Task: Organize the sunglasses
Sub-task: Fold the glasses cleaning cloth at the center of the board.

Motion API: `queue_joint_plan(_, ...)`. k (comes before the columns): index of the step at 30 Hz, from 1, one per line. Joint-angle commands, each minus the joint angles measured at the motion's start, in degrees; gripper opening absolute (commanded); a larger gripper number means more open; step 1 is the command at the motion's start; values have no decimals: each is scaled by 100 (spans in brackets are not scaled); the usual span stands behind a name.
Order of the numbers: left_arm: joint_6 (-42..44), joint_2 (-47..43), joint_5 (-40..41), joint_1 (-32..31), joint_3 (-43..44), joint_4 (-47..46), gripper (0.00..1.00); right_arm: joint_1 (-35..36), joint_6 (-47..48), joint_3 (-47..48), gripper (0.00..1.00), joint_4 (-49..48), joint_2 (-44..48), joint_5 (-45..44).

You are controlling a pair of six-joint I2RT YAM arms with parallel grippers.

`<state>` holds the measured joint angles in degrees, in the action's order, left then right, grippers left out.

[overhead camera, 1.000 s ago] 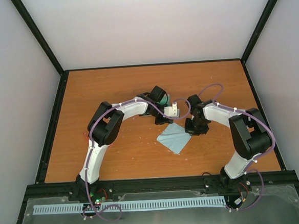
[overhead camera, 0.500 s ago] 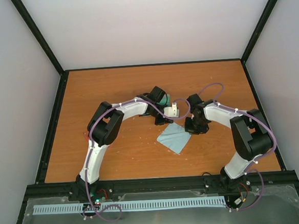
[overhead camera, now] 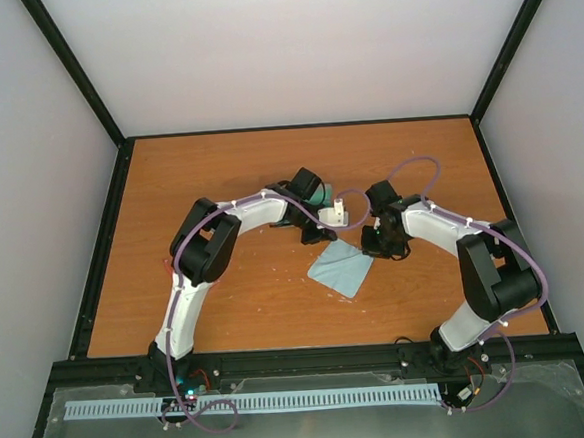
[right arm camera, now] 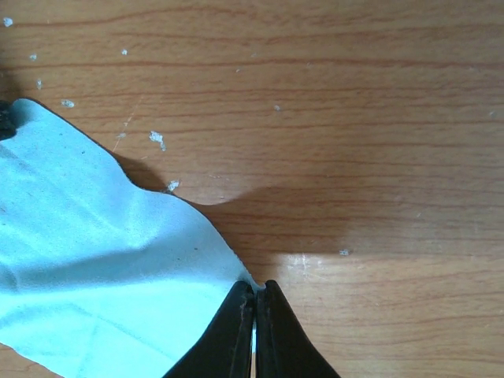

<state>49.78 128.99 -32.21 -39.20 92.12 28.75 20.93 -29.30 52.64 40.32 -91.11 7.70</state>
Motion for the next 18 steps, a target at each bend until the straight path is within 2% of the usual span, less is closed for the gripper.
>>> queue_joint_plan(1,-190,-326,-7,143,-30,148,1,7,254,3,3,59,-89,-139)
queue_joint_plan(10,-358,-609,-51,259,-273,-54,1,3,352,172,3,70,-341,-102)
queue_joint_plan(18,-133,-484,-85,65,-246,16,29,8,281,105,3,9,-312,-83)
